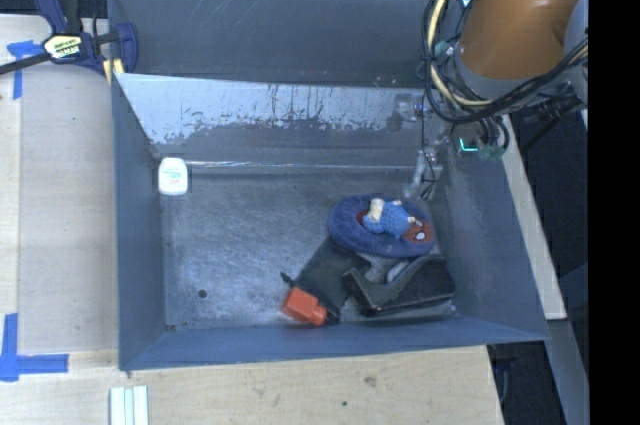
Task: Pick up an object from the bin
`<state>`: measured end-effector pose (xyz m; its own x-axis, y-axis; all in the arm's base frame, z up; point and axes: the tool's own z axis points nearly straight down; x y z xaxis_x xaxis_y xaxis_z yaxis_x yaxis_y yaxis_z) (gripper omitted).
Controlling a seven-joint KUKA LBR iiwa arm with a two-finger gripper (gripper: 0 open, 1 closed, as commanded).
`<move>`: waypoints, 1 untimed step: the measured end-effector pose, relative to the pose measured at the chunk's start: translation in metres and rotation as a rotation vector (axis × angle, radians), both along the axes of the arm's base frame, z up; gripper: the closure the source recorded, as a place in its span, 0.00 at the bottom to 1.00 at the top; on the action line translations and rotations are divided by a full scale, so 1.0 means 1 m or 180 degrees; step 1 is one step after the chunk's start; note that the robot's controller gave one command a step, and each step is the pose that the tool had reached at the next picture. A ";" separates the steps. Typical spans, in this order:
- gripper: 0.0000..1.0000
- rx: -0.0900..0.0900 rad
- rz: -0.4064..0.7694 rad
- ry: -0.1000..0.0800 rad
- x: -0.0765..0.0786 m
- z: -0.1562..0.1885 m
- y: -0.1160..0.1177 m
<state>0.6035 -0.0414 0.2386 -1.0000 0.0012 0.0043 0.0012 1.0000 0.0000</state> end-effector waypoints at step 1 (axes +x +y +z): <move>0.00 -0.0008 0.0983 -0.0035 -0.024 -0.145 -0.042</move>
Offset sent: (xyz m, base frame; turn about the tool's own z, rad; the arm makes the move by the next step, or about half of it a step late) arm -0.0279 -0.0432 -0.1594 -0.3114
